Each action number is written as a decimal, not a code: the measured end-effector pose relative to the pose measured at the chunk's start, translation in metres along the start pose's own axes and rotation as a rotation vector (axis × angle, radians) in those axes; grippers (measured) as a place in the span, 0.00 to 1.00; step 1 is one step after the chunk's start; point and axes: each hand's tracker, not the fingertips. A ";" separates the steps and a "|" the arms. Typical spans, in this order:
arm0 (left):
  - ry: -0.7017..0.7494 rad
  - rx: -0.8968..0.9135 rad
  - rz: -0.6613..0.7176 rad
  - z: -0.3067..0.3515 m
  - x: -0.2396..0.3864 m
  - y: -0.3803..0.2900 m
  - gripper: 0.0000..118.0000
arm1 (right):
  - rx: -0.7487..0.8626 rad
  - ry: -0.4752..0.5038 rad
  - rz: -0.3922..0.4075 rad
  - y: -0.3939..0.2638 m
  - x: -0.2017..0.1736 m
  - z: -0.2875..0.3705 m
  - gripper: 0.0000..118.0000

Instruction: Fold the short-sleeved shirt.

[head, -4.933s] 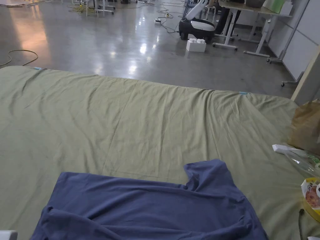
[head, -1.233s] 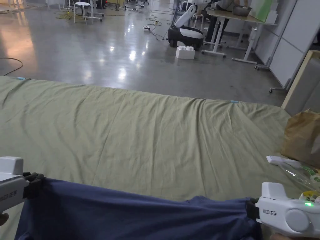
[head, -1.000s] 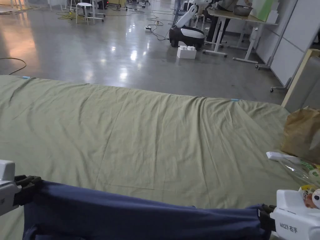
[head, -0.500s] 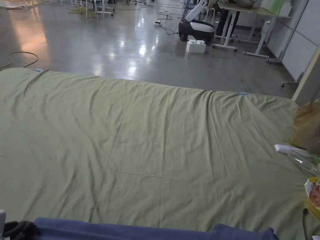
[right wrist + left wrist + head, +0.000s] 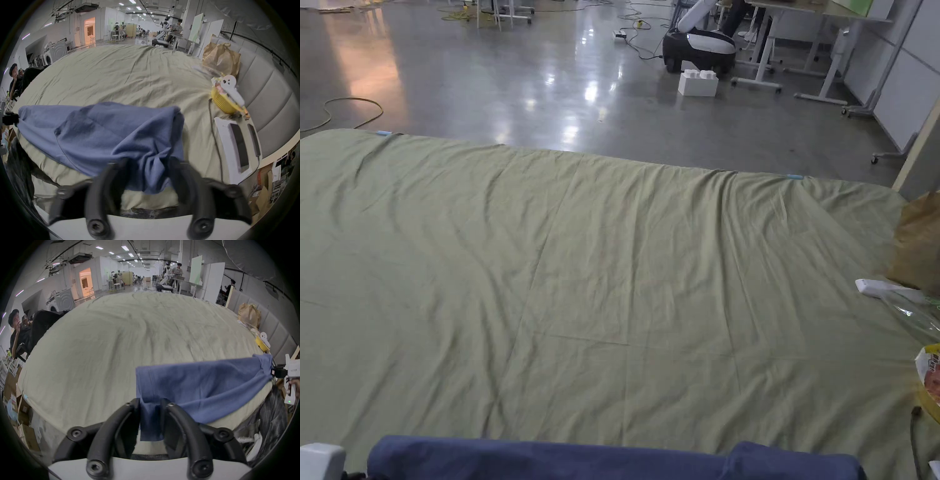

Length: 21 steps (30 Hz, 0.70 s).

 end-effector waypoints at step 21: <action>0.153 0.670 -0.084 0.050 0.137 0.127 0.17 | 0.830 -0.069 -0.136 0.138 -0.089 0.069 0.20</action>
